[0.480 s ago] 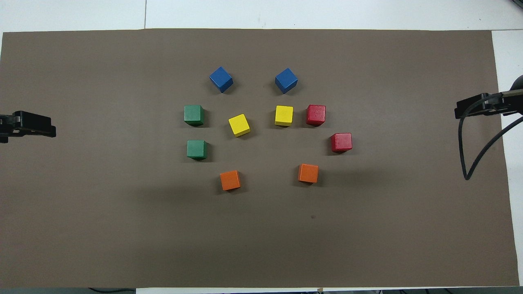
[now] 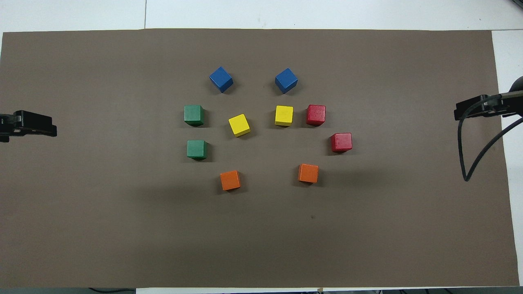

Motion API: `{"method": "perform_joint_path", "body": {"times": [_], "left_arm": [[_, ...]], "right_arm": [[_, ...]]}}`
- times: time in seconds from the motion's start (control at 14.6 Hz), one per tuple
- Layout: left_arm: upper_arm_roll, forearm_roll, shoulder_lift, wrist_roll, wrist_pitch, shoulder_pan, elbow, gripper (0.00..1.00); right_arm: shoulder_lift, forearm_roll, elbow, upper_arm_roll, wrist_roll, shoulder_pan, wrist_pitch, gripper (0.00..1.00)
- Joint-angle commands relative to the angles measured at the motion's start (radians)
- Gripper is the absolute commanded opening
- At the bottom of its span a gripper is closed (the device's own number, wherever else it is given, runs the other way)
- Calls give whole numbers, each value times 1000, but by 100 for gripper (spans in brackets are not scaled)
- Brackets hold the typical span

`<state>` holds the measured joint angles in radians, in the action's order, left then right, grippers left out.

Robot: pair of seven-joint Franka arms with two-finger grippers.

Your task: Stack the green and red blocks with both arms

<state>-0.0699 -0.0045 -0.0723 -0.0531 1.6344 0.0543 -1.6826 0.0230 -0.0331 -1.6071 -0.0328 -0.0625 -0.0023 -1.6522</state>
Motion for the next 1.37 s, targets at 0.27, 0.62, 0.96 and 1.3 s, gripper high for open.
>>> {"method": "perform_joint_path", "body": {"times": [0.27,0.62,0.96,1.3], "left_arm": [[10,-47,-37,61,24,-63,-62,100],[10,-69,-33,62,168,-151,-193,100],[12,-86,52,50,251,-253,-229,100],[12,-88,124,-63,415,-358,-298,100]], "right_arm": [[-57,9,-163,17,245,164,-131,100],[21,9,-259,17,394,304,-351,100],[90,9,-332,17,431,315,-507,100],[103,10,-431,19,425,294,-630,100]]}}
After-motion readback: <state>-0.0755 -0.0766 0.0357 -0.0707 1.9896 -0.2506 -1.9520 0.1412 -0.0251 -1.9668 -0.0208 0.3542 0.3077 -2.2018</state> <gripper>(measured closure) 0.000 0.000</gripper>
